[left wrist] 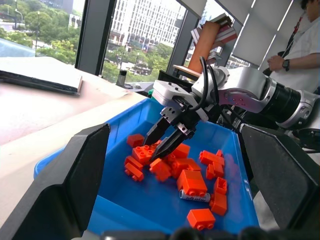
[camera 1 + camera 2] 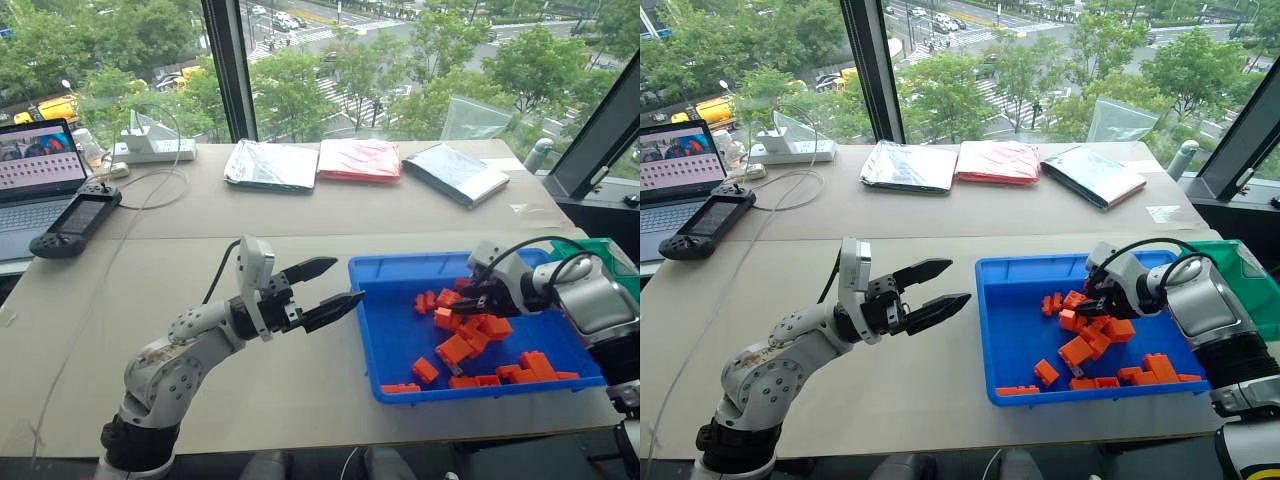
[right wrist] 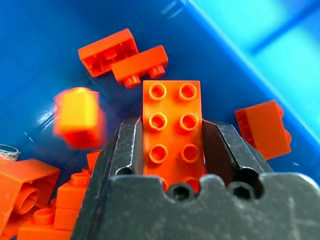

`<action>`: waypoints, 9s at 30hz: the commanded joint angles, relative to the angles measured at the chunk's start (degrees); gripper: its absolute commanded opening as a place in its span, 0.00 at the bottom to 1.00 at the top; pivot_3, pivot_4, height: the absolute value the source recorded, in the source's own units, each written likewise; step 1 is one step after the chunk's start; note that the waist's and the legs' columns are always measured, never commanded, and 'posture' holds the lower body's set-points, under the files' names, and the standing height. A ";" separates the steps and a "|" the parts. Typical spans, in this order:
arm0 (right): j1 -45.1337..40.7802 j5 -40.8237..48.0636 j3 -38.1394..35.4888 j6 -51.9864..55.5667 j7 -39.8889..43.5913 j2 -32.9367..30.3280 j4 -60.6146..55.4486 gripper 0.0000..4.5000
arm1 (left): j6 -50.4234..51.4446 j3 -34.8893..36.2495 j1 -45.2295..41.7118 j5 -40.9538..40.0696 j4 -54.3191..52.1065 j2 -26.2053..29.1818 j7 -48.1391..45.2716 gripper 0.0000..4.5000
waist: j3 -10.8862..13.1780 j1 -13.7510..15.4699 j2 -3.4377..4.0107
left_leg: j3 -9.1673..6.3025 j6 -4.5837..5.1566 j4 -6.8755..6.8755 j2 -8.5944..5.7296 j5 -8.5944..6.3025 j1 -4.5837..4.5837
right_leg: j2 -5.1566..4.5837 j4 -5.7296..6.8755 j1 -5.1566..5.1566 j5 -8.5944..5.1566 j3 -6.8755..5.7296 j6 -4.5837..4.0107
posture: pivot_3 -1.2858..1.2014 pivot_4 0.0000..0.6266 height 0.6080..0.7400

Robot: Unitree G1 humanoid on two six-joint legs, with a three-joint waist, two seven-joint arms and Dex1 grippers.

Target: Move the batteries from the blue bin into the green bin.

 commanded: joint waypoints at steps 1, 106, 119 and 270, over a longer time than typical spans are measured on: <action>-1.47 1.47 -5.34 2.83 -1.68 -1.25 -5.77 0.32 | -0.61 0.00 -1.06 -0.54 -1.92 -0.25 0.09 1.00 | 0.00 -0.01 0.00 | -0.01 0.00 0.00 0.00 0.00 -0.01 | 0.00 0.00 -0.01 0.00 0.00 0.00 | 0.52 0.24 1.00; 7.13 -3.81 -40.41 14.08 -49.90 2.35 -9.84 0.94 | -0.94 -1.91 -2.84 1.26 0.87 -0.88 -2.46 1.00 | -0.05 -0.05 0.18 | 0.34 0.00 -0.03 -0.08 0.00 -0.19 | 0.03 0.11 -0.29 0.01 0.27 0.02 | 0.52 0.24 1.00; 24.81 23.23 -35.41 15.57 -7.32 -10.20 -47.55 0.99 | -0.80 -2.20 -3.19 1.41 1.11 -1.08 -2.54 1.00 | -0.02 0.27 0.19 | 0.12 0.05 0.00 0.08 -0.02 -0.17 | 0.09 -0.03 -0.12 0.00 0.13 0.04 | 0.52 0.24 1.00; 3.07 -2.41 -42.97 22.13 -55.22 9.74 -20.54 0.05 | -1.03 -2.23 -1.68 1.93 -0.43 -1.61 -1.78 1.00 | 0.02 1.00 0.15 | 0.17 -0.01 -0.03 -0.10 -0.01 -0.27 | 0.02 0.13 -0.40 0.03 0.26 0.06 | 0.52 0.24 1.00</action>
